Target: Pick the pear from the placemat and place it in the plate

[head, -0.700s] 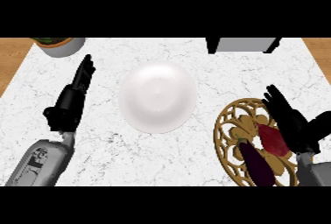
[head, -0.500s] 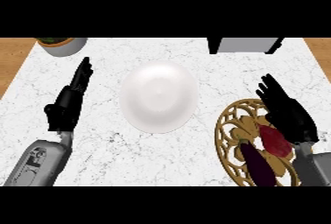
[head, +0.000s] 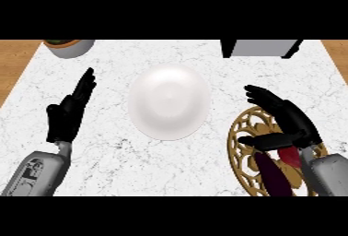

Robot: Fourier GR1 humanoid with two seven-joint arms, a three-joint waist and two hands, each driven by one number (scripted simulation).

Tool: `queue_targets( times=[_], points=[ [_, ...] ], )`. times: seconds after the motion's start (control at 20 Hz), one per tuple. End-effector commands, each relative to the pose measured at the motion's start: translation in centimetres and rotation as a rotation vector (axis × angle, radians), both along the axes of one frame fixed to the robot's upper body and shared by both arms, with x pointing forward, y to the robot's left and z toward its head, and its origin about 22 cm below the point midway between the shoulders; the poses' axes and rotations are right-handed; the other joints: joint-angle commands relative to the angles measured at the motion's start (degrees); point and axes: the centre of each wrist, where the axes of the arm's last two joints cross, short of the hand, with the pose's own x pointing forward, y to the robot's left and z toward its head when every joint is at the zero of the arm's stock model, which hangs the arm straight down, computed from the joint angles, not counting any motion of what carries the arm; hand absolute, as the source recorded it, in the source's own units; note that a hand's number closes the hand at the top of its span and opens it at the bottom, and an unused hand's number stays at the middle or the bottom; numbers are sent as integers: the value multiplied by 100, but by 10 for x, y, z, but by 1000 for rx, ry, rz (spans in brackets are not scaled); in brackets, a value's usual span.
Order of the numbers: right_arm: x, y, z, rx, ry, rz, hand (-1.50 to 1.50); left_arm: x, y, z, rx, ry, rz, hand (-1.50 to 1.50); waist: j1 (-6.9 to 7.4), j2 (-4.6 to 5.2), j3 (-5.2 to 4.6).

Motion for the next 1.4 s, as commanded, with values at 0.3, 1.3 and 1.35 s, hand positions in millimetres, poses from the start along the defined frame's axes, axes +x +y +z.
queue_targets(
  times=[0.3, 1.3, 1.35],
  points=[
    [-29, -45, 18, -229, -201, -14, -150, -5, 15, -8, -16, 39, 36, 0, -121, -8, 16],
    [25, -105, 126, -710, 233, 218, -150, 17, -3, 12, -9, 3, 1, 0, -18, 26, 18],
    [20, -111, 121, -693, 235, 222, -150, 2, 16, -11, 6, 17, 20, 0, -42, 17, 17]
  ],
)
